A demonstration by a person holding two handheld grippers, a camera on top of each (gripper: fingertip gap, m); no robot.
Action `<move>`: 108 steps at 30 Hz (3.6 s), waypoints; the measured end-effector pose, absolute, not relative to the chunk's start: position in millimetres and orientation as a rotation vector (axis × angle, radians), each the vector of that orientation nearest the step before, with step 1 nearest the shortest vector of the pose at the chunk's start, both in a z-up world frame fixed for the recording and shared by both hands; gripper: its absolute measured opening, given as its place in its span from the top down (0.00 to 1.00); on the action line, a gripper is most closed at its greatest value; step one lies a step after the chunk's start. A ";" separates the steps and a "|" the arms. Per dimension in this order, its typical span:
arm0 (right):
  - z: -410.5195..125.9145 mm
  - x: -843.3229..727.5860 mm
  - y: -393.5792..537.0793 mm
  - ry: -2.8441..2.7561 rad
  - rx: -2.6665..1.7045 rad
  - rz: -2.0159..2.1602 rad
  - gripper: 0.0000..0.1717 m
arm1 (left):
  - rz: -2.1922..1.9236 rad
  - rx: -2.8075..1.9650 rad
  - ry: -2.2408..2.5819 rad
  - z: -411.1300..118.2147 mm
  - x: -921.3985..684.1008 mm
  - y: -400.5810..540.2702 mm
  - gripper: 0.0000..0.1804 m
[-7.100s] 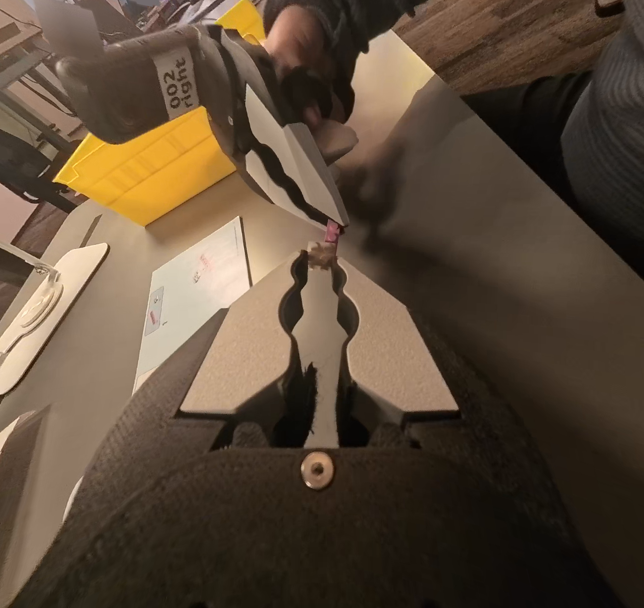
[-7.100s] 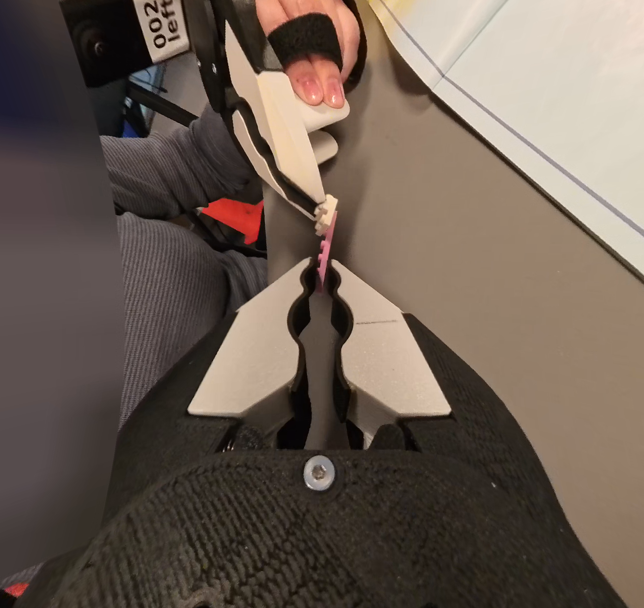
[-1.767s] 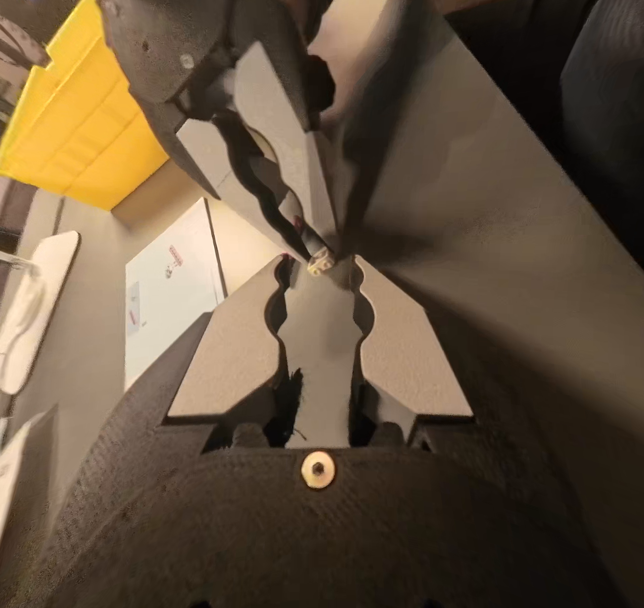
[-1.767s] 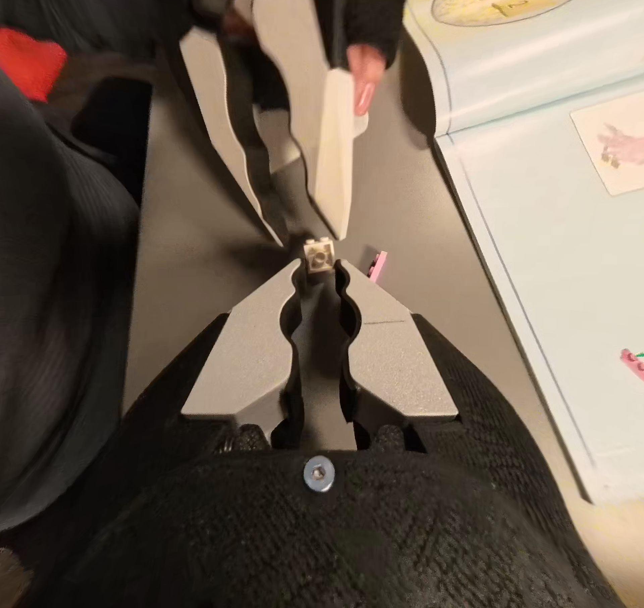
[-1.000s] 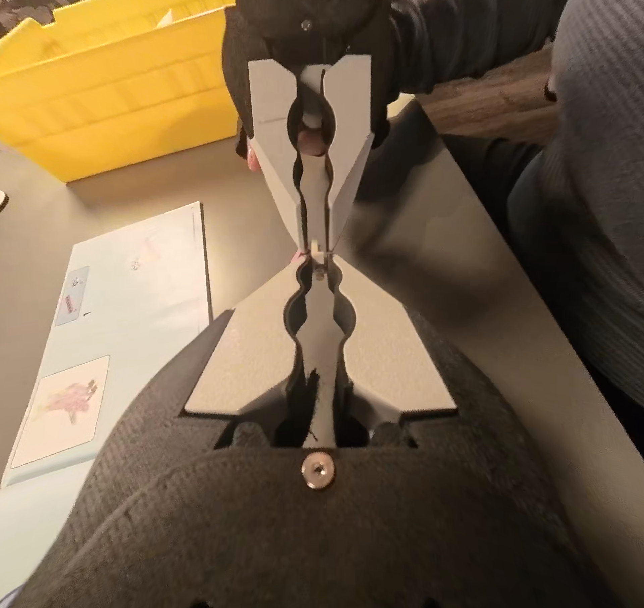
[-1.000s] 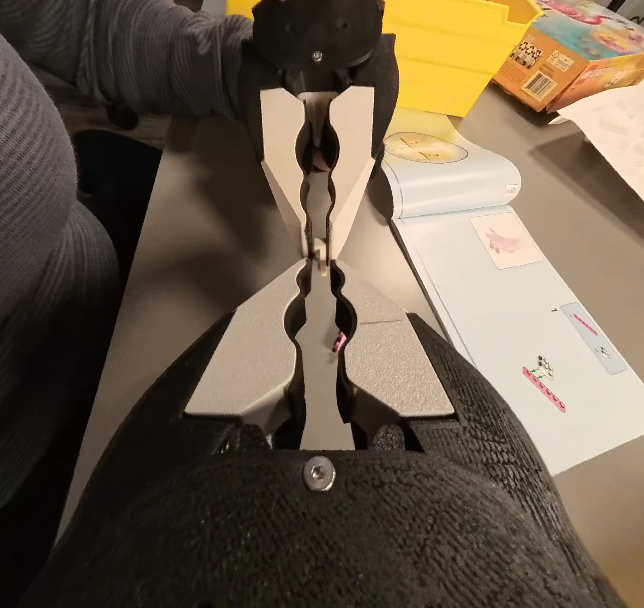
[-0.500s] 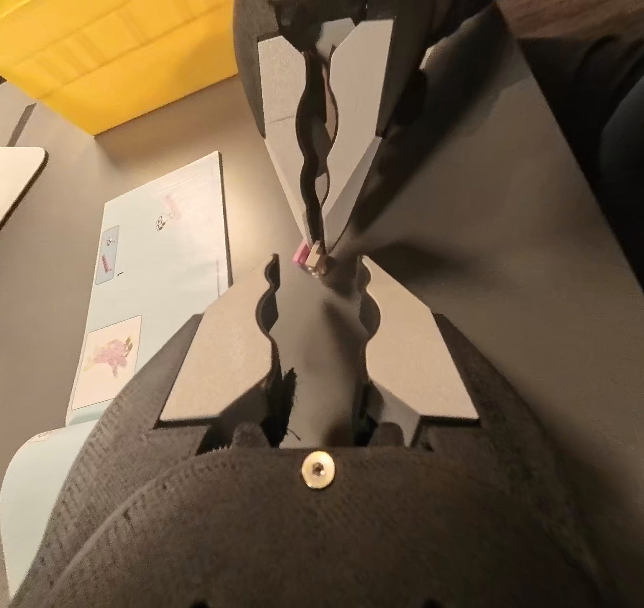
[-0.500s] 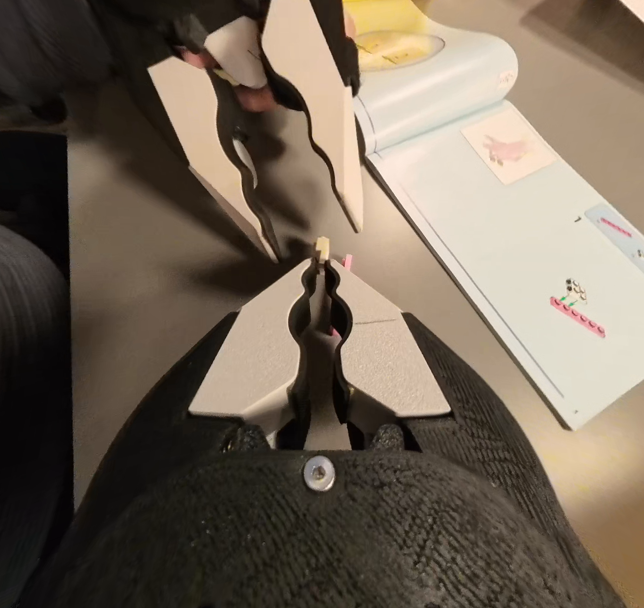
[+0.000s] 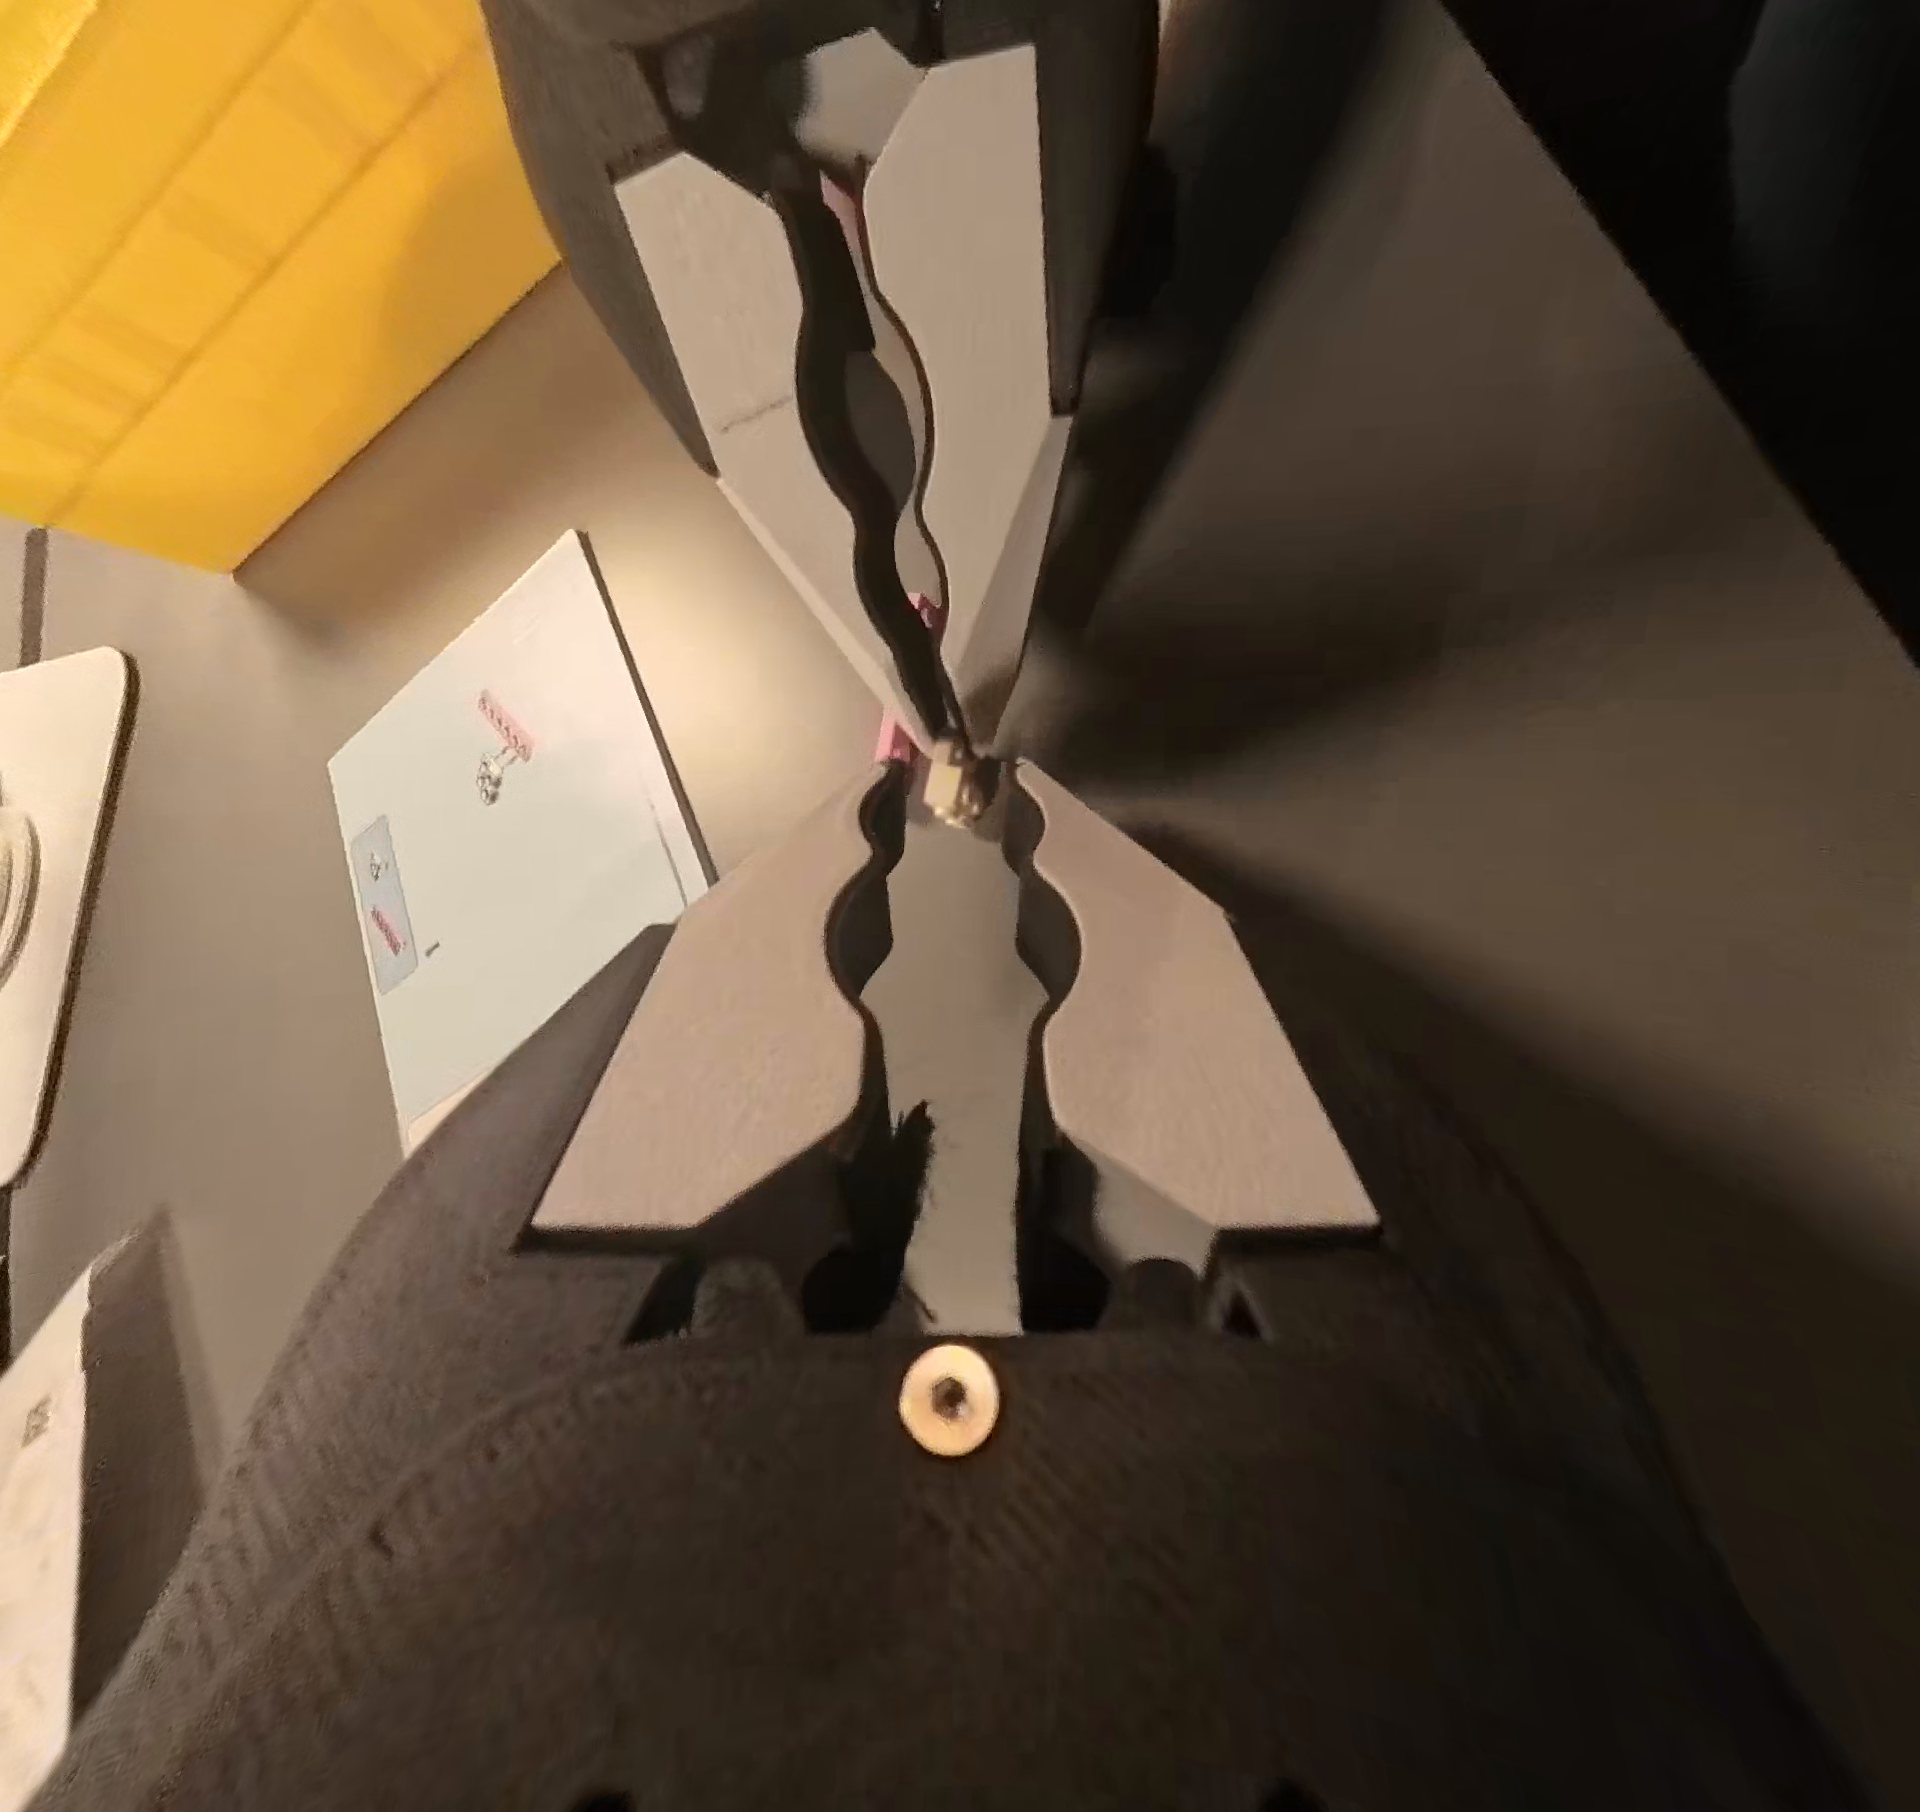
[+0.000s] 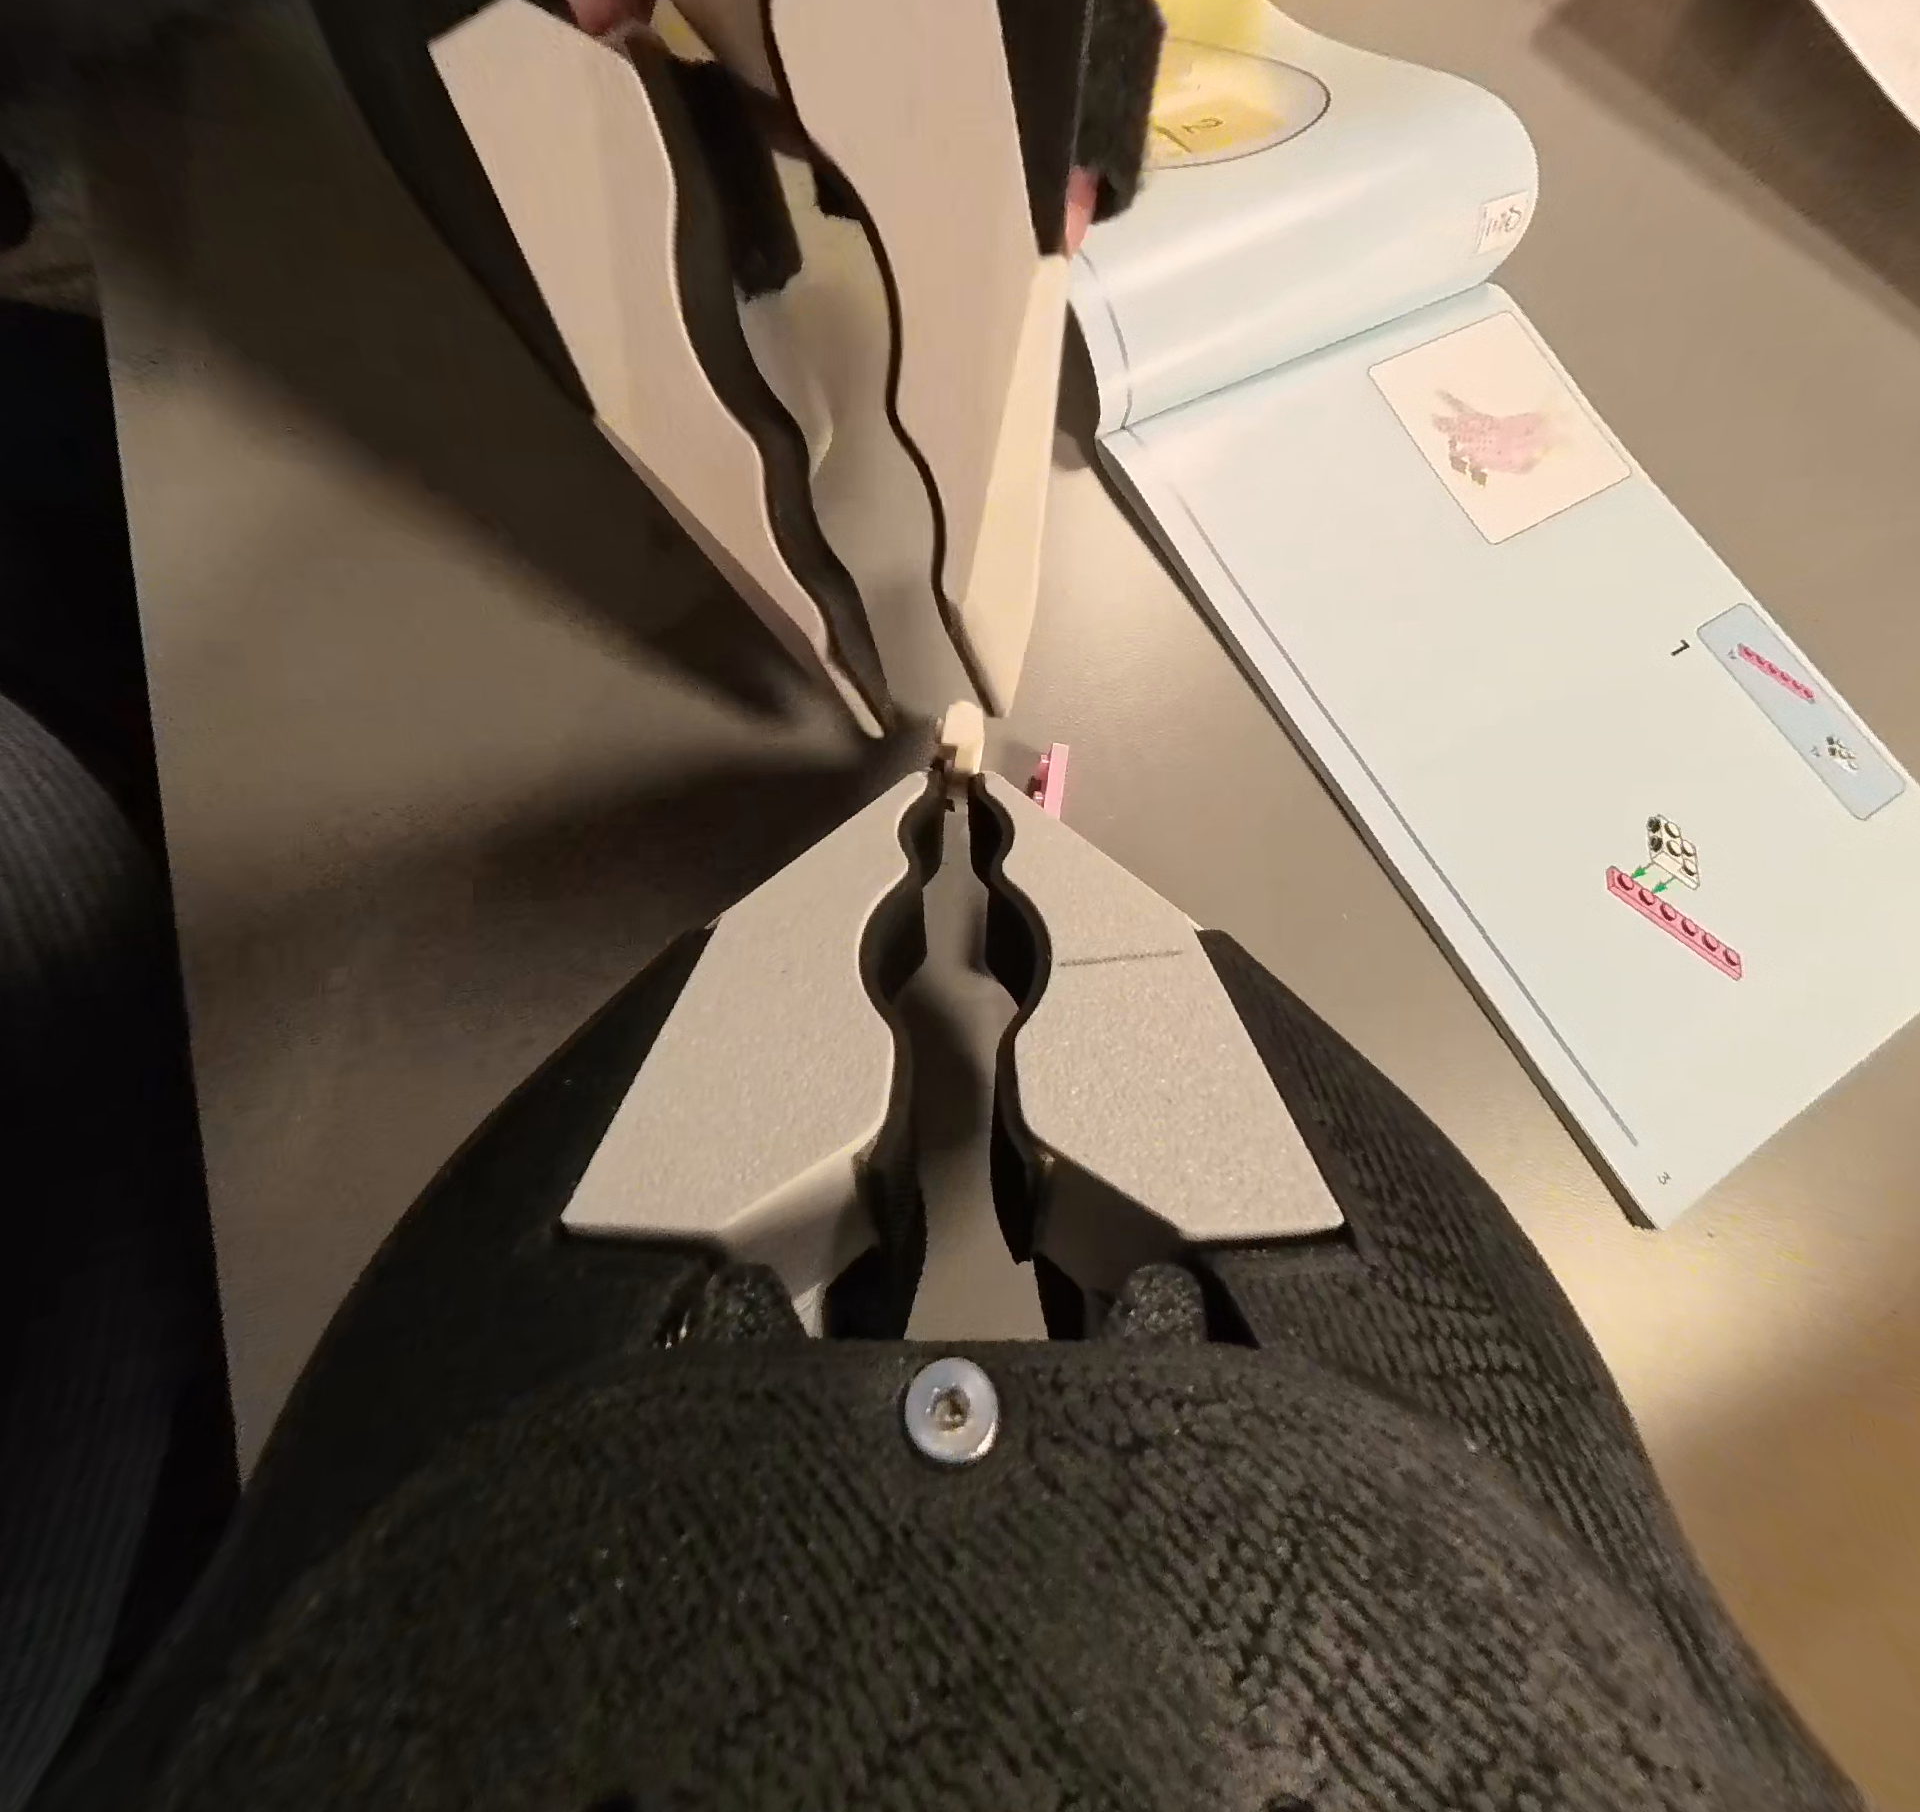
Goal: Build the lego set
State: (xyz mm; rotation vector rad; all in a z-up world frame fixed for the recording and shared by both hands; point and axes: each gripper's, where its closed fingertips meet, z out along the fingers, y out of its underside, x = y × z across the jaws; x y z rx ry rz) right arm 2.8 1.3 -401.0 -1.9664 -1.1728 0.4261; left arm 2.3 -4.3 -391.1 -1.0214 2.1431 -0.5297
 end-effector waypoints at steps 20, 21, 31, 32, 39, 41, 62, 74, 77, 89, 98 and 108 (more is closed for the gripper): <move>-400.9 3.6 0.3 -1.191 -1.948 0.431 0.98 | -0.467 -1.031 2.352 -400.6 4.0 -1.5 0.96; -400.8 4.1 -0.8 -1.208 -1.933 0.420 0.97 | -0.477 -1.039 2.353 -400.8 4.3 -2.0 0.96; -405.9 28.8 5.0 -1.207 -1.992 0.379 0.92 | -0.483 -1.038 2.387 -400.8 2.4 1.5 0.96; -406.5 28.6 4.7 -1.217 -1.995 0.391 0.95 | -0.493 -1.035 2.391 -400.8 2.6 0.8 0.96; -407.6 28.3 2.8 -1.268 -2.025 0.447 0.98 | -0.533 -1.054 2.398 -400.8 3.5 1.2 0.96; -407.7 28.5 3.1 -1.271 -2.032 0.454 0.98 | -0.553 -1.072 2.389 -400.9 3.8 1.1 0.96; -407.2 6.2 6.2 -1.291 -1.992 0.536 0.86 | -0.586 -1.102 2.338 -400.7 9.3 3.5 0.96; -407.9 7.1 12.8 -1.235 -2.033 0.526 0.94 | -0.644 -1.116 2.298 -400.3 11.0 6.4 0.96; -407.7 7.8 12.8 -1.260 -1.987 0.463 0.94 | -0.602 -1.041 2.271 -400.1 11.3 6.1 0.96; -396.4 3.2 8.3 -1.375 -1.607 0.117 0.95 | -0.145 -0.691 2.059 -392.1 6.6 -1.0 0.96; -393.9 0.8 8.4 -1.403 -1.501 -0.008 0.96 | 0.061 -0.555 1.945 -390.2 3.8 -1.3 0.96; -393.1 4.6 14.0 -1.406 -1.499 -0.028 0.97 | -0.231 -0.844 1.841 -383.5 4.6 5.8 0.85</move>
